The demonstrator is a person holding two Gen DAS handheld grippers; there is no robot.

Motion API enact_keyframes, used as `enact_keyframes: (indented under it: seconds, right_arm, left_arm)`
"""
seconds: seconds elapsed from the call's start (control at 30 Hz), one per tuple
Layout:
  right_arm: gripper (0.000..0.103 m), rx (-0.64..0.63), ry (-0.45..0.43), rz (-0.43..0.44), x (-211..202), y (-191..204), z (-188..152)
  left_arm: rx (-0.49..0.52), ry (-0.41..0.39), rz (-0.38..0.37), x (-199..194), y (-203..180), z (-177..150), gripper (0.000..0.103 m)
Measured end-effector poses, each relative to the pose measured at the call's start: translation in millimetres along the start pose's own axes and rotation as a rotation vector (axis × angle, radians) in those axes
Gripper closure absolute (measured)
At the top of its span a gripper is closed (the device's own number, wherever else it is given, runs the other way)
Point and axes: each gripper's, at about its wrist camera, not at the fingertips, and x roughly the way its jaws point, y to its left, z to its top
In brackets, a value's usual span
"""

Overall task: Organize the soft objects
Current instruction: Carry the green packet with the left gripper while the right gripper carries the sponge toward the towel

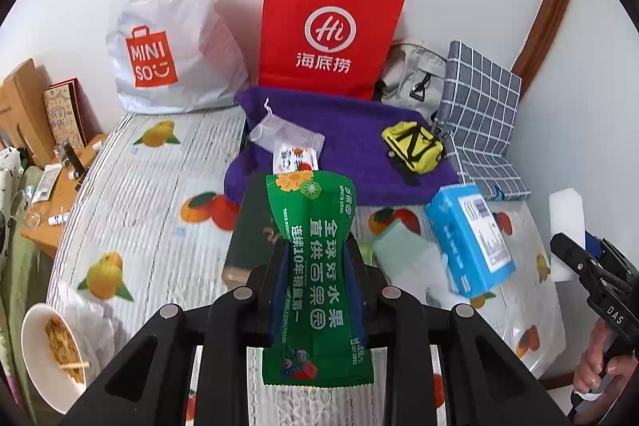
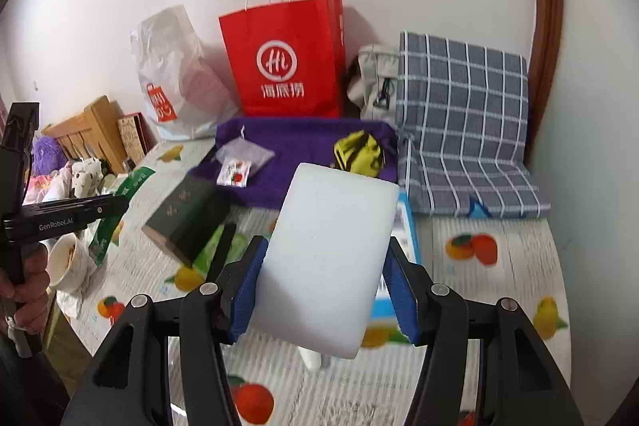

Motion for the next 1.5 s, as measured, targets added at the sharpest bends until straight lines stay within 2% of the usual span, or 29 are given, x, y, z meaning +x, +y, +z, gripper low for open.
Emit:
enact_keyframes:
  seconds: [0.33,0.77,1.2,1.5]
  right_arm:
    - [0.046,-0.017,-0.051,0.011,16.8,-3.3,38.8]
    - [0.046,0.008,-0.063,0.061,46.5,-5.3,81.5]
    - [0.046,0.079,-0.032,0.121,85.0,-20.1,112.0]
    - [0.046,0.07,-0.028,0.141,111.8,-17.2,128.2]
  left_arm:
    - [0.028,-0.035,0.028,6.3,-5.2,34.1,0.078]
    - [0.043,-0.073,0.057,16.7,-7.2,77.5,0.078]
    - [0.004,-0.041,0.06,54.1,0.9,103.5,0.078]
    - [-0.024,-0.012,0.045,81.8,9.2,117.9,0.077]
